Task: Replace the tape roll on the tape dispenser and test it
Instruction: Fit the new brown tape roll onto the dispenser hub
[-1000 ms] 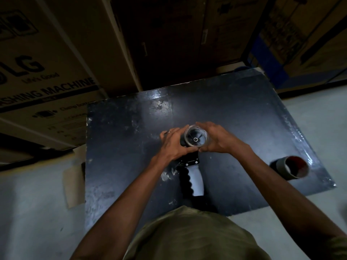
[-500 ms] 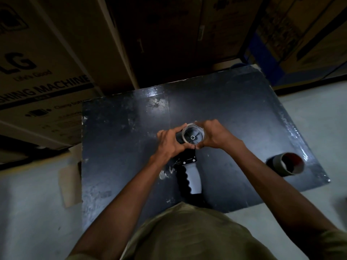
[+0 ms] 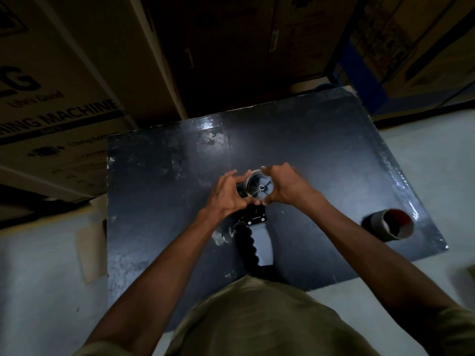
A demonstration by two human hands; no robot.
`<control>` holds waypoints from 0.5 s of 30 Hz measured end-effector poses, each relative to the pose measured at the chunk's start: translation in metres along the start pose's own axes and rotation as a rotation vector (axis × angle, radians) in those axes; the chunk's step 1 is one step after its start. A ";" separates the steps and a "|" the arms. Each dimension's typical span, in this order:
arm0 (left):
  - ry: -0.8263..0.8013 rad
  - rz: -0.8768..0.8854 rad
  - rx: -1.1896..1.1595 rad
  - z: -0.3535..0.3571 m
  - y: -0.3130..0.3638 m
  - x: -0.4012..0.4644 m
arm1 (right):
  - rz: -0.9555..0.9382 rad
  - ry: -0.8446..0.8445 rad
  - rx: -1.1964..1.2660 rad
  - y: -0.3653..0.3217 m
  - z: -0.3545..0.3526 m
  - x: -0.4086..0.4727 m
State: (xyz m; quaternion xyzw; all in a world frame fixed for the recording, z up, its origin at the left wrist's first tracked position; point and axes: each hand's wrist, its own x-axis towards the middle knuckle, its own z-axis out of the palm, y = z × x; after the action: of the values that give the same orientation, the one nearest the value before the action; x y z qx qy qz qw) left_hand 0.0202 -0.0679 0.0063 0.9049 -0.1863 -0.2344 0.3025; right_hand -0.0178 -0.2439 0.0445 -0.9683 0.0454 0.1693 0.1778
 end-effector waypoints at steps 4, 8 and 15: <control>0.025 0.006 0.006 0.001 0.001 -0.002 | -0.021 0.011 0.033 0.004 0.000 0.001; 0.057 0.035 -0.010 0.004 0.004 -0.003 | -0.041 0.033 0.093 0.014 0.000 -0.002; 0.117 0.075 0.001 0.026 -0.006 0.001 | -0.056 0.058 0.171 0.019 0.003 -0.009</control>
State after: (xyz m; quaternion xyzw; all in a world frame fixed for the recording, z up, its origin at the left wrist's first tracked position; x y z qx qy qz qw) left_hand 0.0078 -0.0760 -0.0162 0.9097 -0.2020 -0.1696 0.3209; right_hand -0.0297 -0.2600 0.0384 -0.9550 0.0376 0.1316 0.2630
